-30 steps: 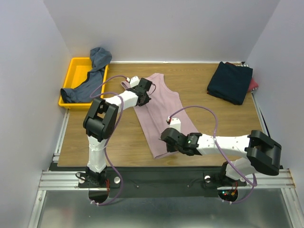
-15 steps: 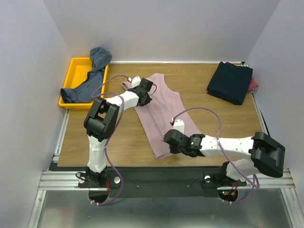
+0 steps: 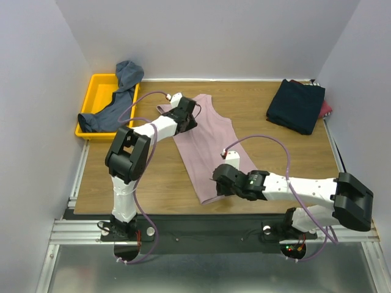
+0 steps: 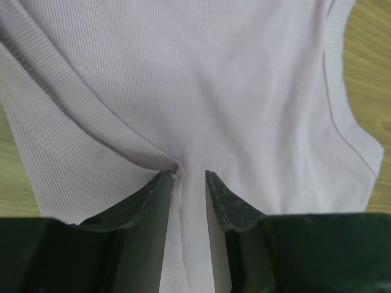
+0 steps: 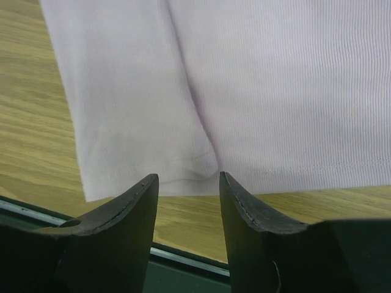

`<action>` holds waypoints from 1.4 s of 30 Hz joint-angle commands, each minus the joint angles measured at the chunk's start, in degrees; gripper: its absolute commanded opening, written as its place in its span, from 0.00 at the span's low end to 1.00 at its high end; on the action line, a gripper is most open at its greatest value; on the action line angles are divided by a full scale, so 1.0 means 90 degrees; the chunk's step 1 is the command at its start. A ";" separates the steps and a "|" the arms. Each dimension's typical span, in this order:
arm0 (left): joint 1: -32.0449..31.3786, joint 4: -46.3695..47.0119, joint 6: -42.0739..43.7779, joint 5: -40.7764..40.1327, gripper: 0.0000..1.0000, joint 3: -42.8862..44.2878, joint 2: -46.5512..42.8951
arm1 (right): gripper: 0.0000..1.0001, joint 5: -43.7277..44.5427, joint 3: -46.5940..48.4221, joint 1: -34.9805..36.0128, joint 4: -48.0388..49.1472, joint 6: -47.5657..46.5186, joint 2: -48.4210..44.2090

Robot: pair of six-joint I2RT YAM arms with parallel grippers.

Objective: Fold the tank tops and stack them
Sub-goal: Fold the tank top

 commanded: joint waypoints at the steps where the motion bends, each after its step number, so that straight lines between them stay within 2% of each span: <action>1: 0.0117 0.0111 0.0021 -0.0050 0.40 0.0317 -0.0824 | 0.50 0.0190 0.0641 -0.0009 -0.0104 -0.0155 -0.0134; 8: 0.0751 -0.0201 -0.0585 -0.0295 0.37 -0.0512 -0.1508 | 0.37 0.0092 0.1559 0.0391 -0.0075 -0.0517 0.0813; 13: 0.1347 0.0188 -0.0722 0.0359 0.32 -0.1157 -0.1499 | 0.35 -0.0191 0.1893 0.0576 0.0237 -0.0790 0.1671; 16: 0.1416 0.0520 -0.0567 0.0691 0.31 -0.1236 -0.1206 | 0.35 -0.0425 0.1913 0.0596 0.0452 -0.0917 0.2004; 18: 0.1416 0.0793 -0.0469 0.0925 0.31 -0.1168 -0.0953 | 0.34 -0.0581 0.1845 0.0616 0.0569 -0.0966 0.2112; 21: 0.1426 0.0794 -0.0410 0.1004 0.31 -0.0964 -0.0612 | 0.26 -0.0728 0.1582 0.0625 0.0697 -0.0928 0.2288; 30: 0.1494 0.0278 -0.0439 0.0634 0.31 -0.0427 0.0034 | 0.24 -0.1060 0.1054 0.0752 0.0746 -0.0751 0.2103; 38: 0.1553 -0.0221 -0.0312 0.0321 0.30 0.0433 0.0591 | 0.24 -0.1714 0.1541 0.0909 0.1087 -0.0908 0.2502; 42: 0.1690 -0.0456 -0.0224 0.0223 0.30 0.0941 0.0815 | 0.26 -0.1959 0.2252 0.0909 0.1234 -0.0879 0.2942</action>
